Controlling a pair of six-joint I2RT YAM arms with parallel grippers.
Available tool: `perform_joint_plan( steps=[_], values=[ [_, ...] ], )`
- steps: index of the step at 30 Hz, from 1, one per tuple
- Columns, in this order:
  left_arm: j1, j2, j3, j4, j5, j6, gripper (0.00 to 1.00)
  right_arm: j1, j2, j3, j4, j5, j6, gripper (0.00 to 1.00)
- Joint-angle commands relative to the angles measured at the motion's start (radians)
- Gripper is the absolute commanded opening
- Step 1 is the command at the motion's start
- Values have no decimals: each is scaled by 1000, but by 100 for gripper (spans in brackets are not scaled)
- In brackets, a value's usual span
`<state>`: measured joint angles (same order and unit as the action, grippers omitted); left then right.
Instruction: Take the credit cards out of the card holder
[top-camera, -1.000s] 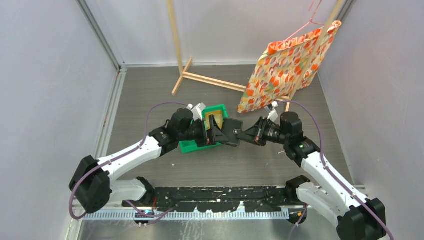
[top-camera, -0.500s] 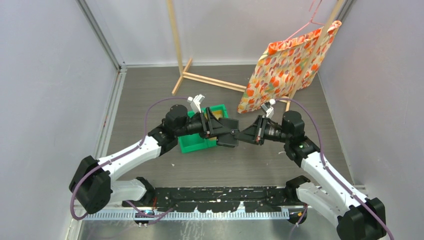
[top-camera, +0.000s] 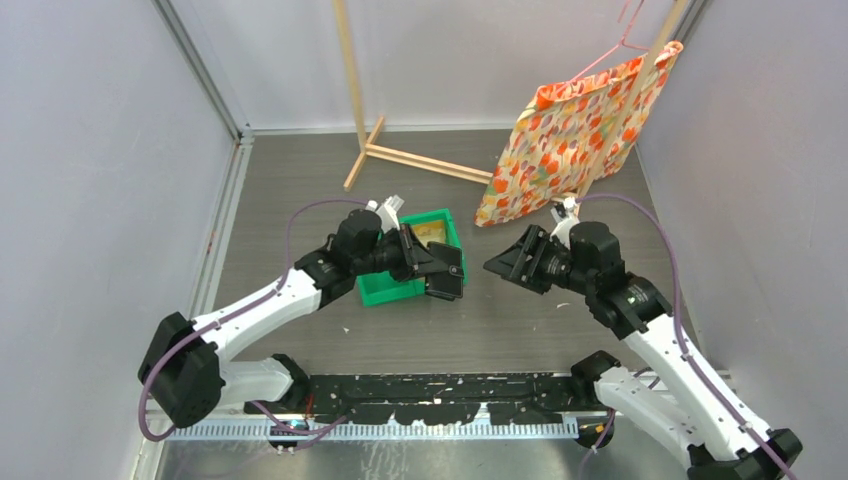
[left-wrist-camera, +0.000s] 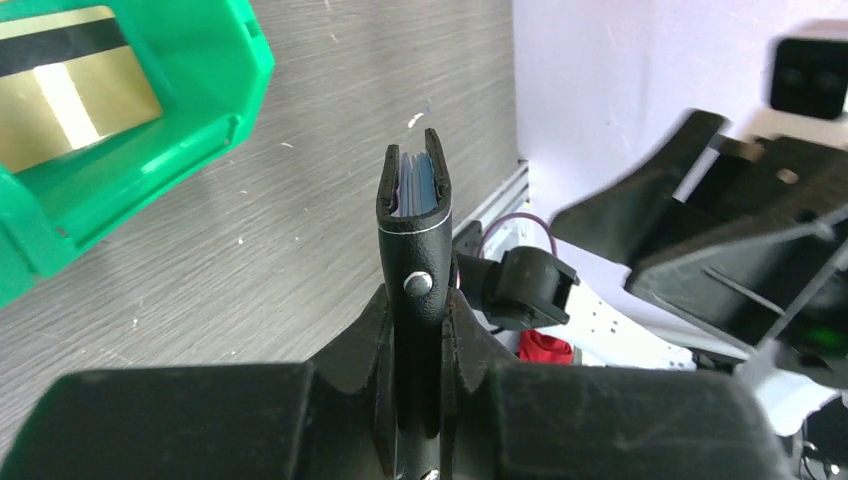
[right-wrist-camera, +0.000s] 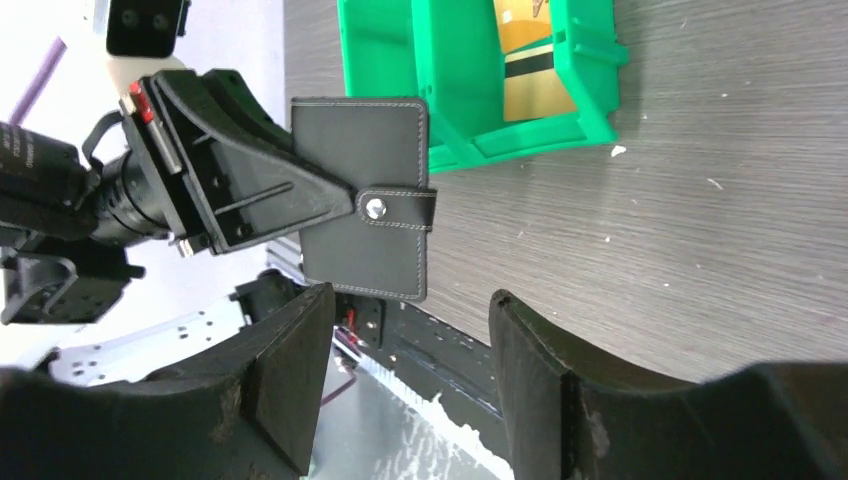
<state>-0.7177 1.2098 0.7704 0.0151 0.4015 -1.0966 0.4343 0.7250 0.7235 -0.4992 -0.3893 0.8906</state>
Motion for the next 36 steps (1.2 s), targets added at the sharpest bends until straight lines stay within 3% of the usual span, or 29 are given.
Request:
perform_joint_plan(
  steps=[1,5,9,24,36],
  values=[
    [0,-33,84,-106,-86,47,1,154,72,175,-218,359,-64,61],
    [-9,-37,110,-152,-118,59,1,372,260,324,-335,648,-57,57],
    [-12,-44,113,-153,-112,58,1,474,353,364,-292,713,-62,54],
    [-26,-72,98,-101,-50,112,1,479,453,410,-172,647,-69,53],
    [-30,-98,42,23,-75,145,1,479,385,358,-79,616,10,54]
  ],
)
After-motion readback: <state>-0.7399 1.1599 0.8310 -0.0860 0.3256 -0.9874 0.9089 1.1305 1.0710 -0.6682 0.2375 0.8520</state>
